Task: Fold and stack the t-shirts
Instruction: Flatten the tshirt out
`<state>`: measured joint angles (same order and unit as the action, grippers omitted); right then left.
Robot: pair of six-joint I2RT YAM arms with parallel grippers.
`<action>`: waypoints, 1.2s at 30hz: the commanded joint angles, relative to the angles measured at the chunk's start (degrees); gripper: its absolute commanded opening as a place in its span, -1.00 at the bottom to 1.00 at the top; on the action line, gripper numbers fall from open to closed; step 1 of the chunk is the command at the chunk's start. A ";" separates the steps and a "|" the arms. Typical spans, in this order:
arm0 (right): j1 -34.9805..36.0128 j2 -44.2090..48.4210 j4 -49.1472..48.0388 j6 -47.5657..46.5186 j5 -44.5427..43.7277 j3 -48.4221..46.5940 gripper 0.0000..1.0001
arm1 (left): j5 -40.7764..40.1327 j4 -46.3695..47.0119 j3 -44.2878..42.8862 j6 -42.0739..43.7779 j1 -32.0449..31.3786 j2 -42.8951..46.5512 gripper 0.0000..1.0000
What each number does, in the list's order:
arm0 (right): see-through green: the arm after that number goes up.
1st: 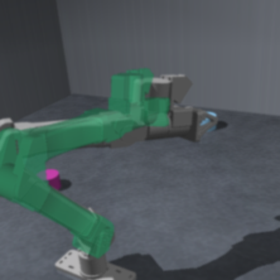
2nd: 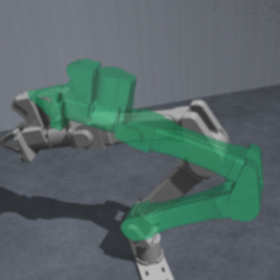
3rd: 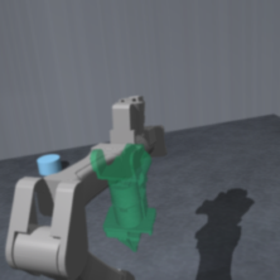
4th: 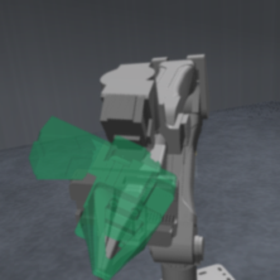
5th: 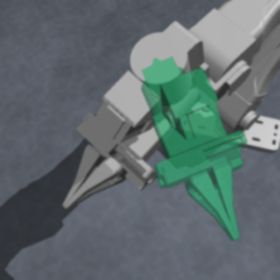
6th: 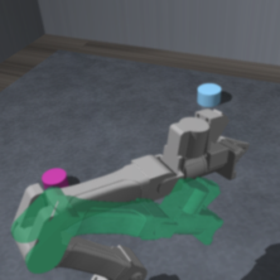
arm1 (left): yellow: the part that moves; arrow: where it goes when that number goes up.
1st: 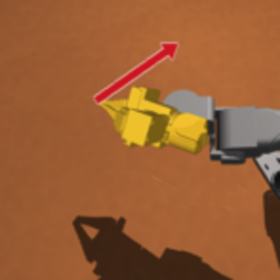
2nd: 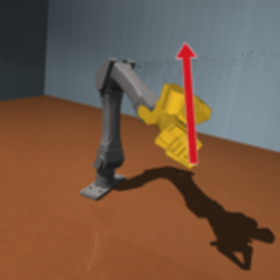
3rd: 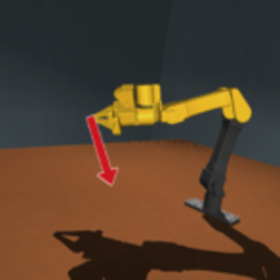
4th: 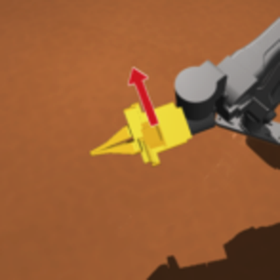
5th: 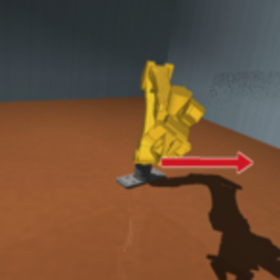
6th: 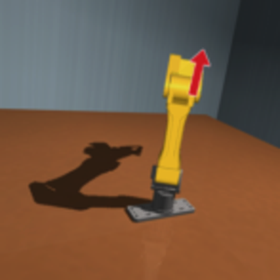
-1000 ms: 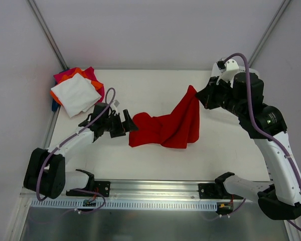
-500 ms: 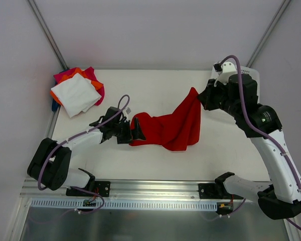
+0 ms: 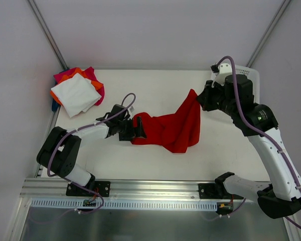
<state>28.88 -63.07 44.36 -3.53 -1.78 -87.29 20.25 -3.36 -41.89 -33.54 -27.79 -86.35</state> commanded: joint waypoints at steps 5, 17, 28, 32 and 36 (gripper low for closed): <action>0.21 -0.91 -2.61 -0.51 -0.50 0.71 -0.99 | -1.00 1.42 -2.76 1.81 -0.77 -1.63 0.86; 0.12 -2.59 -4.19 -0.16 0.46 1.59 -0.99 | -1.97 1.33 -3.81 1.90 -0.77 1.62 0.57; 0.12 -2.94 -4.54 -0.34 0.29 2.29 -0.99 | -0.91 1.42 -5.22 2.60 -0.77 -3.30 -0.14; 0.21 -3.11 -4.72 -0.34 0.46 2.56 -0.99 | -1.09 1.42 -5.13 2.95 -0.77 -4.09 -0.35; 0.12 -3.46 -4.72 -0.34 0.55 2.65 -0.99 | -1.53 1.42 -5.22 3.04 -0.77 -4.79 -1.00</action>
<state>28.88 -66.41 41.80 -3.51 -1.63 -84.51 18.96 -2.24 -45.74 -31.62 -27.83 -90.54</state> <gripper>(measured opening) 0.009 0.070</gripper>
